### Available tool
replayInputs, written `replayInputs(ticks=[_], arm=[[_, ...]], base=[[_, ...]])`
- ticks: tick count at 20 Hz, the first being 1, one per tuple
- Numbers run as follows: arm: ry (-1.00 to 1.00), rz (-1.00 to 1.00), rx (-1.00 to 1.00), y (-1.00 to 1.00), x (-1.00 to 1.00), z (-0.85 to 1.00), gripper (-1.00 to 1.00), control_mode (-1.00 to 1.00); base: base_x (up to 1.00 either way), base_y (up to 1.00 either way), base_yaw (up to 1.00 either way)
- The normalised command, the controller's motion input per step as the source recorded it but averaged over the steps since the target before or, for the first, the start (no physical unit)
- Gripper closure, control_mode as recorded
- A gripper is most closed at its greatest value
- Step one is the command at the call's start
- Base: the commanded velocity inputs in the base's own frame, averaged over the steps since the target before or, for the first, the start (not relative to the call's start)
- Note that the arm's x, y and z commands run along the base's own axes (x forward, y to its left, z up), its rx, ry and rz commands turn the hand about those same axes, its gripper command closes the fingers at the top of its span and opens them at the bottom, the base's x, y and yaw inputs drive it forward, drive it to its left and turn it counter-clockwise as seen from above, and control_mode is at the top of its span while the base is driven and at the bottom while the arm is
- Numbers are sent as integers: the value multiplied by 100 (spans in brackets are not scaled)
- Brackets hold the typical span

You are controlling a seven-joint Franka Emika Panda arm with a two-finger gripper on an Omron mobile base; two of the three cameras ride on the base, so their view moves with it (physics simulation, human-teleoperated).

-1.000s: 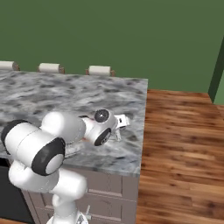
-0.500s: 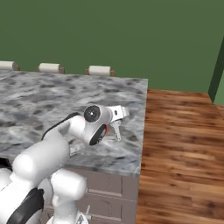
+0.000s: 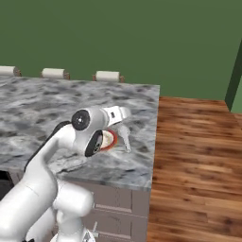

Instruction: Pick up the tongs from the counter and place them near the plate next to the oven.

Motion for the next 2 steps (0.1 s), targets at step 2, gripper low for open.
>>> replayInputs(ticks=[2], arm=[[0, 0, -1, 0, -22, 41, -100, -100]], base=[[0, 0, 0]])
